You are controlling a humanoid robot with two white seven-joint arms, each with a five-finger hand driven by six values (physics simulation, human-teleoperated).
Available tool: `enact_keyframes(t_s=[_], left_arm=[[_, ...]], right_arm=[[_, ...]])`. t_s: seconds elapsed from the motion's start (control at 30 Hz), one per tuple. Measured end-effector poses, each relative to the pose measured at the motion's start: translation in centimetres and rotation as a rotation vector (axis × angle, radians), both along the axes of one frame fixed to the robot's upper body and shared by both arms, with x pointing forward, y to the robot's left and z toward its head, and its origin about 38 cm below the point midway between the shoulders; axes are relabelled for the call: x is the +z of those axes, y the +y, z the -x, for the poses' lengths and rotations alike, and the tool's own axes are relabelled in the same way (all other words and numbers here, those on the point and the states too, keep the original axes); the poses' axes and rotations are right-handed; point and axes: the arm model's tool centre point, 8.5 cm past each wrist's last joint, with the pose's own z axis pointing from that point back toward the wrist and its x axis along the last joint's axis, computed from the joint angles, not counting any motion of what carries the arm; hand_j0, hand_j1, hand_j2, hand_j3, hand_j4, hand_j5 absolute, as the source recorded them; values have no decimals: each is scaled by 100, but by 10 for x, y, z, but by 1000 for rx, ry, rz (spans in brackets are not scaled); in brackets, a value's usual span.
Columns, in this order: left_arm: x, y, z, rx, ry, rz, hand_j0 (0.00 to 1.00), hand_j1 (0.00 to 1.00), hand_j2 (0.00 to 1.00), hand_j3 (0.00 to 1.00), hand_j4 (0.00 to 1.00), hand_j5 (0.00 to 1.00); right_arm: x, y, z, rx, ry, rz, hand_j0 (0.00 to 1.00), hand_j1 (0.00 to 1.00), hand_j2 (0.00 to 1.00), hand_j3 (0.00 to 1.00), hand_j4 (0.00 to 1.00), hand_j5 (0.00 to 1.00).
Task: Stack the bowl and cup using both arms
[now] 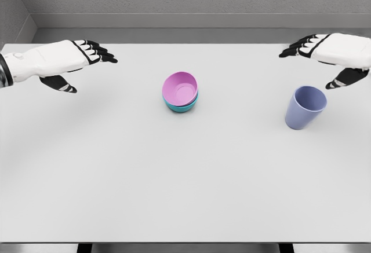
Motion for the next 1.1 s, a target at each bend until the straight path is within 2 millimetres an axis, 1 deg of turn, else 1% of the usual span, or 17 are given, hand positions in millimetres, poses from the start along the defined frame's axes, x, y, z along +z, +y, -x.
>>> enact_keyframes(t_s=[0.03, 0.1, 0.2, 0.33, 0.63, 0.8, 0.9, 0.97, 1.03, 1.1], left_arm=[[0, 0, 0, 0, 0, 0, 100, 100, 100, 100, 100, 100], [0, 0, 0, 0, 0, 0, 100, 100, 100, 100, 100, 100], [-3, 0, 1, 1, 6, 0, 100, 100, 100, 100, 100, 100], [-3, 0, 1, 1, 6, 0, 100, 100, 100, 100, 100, 100], [-2, 0, 1, 1, 6, -1, 100, 100, 100, 100, 100, 100], [-3, 0, 1, 0, 6, -3, 100, 100, 100, 100, 100, 100], [-5, 0, 2, 0, 11, -3, 100, 100, 100, 100, 100, 100], [-5, 0, 2, 0, 11, -3, 100, 100, 100, 100, 100, 100], [-5, 0, 2, 0, 10, -3, 100, 100, 100, 100, 100, 100], [-5, 0, 2, 0, 11, -3, 100, 100, 100, 100, 100, 100]], right_arm=[[-6, 0, 0, 4, 16, 8, 100, 100, 100, 100, 100, 100], [-10, 0, 2, 8, 29, 24, 100, 100, 100, 100, 100, 100], [-7, -3, 4, 5, 28, 40, 100, 100, 100, 100, 100, 100], [-8, -8, 6, -2, 35, 54, 100, 100, 100, 100, 100, 100], [-31, -13, 14, -7, 94, 66, 100, 100, 100, 100, 100, 100], [-49, -19, 11, -38, 143, 71, 100, 100, 100, 100, 100, 100], [-56, -25, 4, -66, 158, 61, 100, 100, 100, 100, 100, 100], [-57, -25, 1, -74, 161, 55, 100, 100, 100, 100, 100, 100], [-54, -22, -3, -73, 152, 48, 100, 100, 100, 100, 100, 100], [-57, -20, -4, -71, 155, 40, 100, 100, 100, 100, 100, 100]])
